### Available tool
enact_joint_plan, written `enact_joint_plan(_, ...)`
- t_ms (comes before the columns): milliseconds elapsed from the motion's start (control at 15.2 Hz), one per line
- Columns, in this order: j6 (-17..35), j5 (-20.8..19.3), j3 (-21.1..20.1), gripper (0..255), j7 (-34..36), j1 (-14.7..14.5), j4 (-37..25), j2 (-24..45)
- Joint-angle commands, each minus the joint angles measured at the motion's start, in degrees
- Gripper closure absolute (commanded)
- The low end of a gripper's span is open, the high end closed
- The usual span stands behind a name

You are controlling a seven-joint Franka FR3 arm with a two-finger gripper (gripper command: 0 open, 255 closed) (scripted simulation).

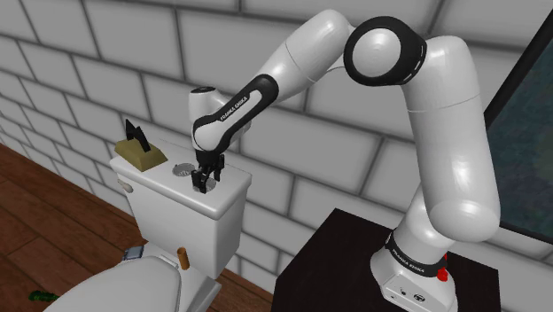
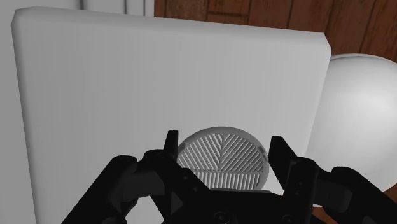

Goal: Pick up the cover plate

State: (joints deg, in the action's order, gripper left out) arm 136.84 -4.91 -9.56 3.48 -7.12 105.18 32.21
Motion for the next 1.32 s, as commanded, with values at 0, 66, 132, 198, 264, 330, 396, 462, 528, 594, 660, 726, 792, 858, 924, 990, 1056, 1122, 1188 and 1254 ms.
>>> enact_joint_plan(0,0.1,0.0,0.0,255,0.0,0.0,0.0,0.1)
enact_joint_plan(66,0.1,0.0,0.0,255,0.0,0.0,0.0,0.1)
enact_joint_plan(132,0.1,0.0,0.0,255,0.0,0.0,0.0,0.1)
enact_joint_plan(198,0.1,0.0,0.0,255,0.0,0.0,0.0,0.1)
enact_joint_plan(264,0.1,0.0,0.0,255,0.0,0.0,0.0,0.1)
enact_joint_plan(330,0.1,0.0,0.0,255,0.0,0.0,0.0,0.1)
enact_joint_plan(396,0.1,0.0,0.0,255,0.0,0.0,0.0,0.1)
enact_joint_plan(462,0.1,0.0,0.0,255,0.0,0.0,0.0,0.1)
enact_joint_plan(528,0.1,0.0,0.0,255,0.0,0.0,0.0,0.1)
enact_joint_plan(594,-0.4,0.1,0.0,255,0.0,0.0,0.0,-0.4)
enact_joint_plan(660,-1.0,0.2,-0.1,255,-0.1,0.1,0.0,-0.9)
enact_joint_plan(726,-1.5,0.3,-0.2,255,-0.1,0.1,-0.1,-1.5)
enact_joint_plan(792,-2.1,0.4,-0.3,255,-0.2,0.2,-0.1,-2.0)
enact_joint_plan(858,-2.6,0.5,-0.3,255,-0.2,0.2,-0.2,-2.5)
enact_joint_plan(924,-3.2,0.6,-0.4,255,-0.3,0.3,-0.2,-3.0)
enact_joint_plan(990,-3.8,0.7,-0.5,255,-0.3,0.3,-0.3,-3.5)
enact_joint_plan(1056,-4.4,0.8,-0.5,255,-0.4,0.4,-0.4,-4.0)
enact_joint_plan(1122,-4.9,0.9,-0.6,255,-0.4,0.4,-0.5,-4.5)
enact_joint_plan(1188,-5.5,1.0,-0.7,255,-0.4,0.5,-0.6,-4.9)
enact_joint_plan(1254,-6.1,1.1,-0.7,255,-0.5,0.5,-0.8,-5.4)
